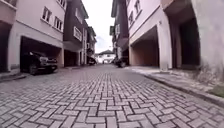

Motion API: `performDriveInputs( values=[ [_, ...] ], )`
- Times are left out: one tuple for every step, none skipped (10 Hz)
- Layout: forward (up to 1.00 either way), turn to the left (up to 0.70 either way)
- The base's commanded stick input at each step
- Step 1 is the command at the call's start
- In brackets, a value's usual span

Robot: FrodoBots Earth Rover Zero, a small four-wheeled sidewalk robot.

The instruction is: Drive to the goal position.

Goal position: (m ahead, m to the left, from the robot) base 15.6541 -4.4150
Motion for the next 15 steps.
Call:
performDriveInputs(
  values=[
    [0.7,0.35],
    [0.7,0.35],
    [0.7,0.35],
    [0.7,0.0],
    [0.7,0.0],
    [0.7,0.0],
    [0.7,0.0],
    [0.7,0.0],
    [0.7,0.0],
    [0.7,0.0],
    [0.7,0.0],
    [0.7,0.0],
    [0.7,0.0],
    [0.7,0.0],
    [0.7,0.0]
  ],
)
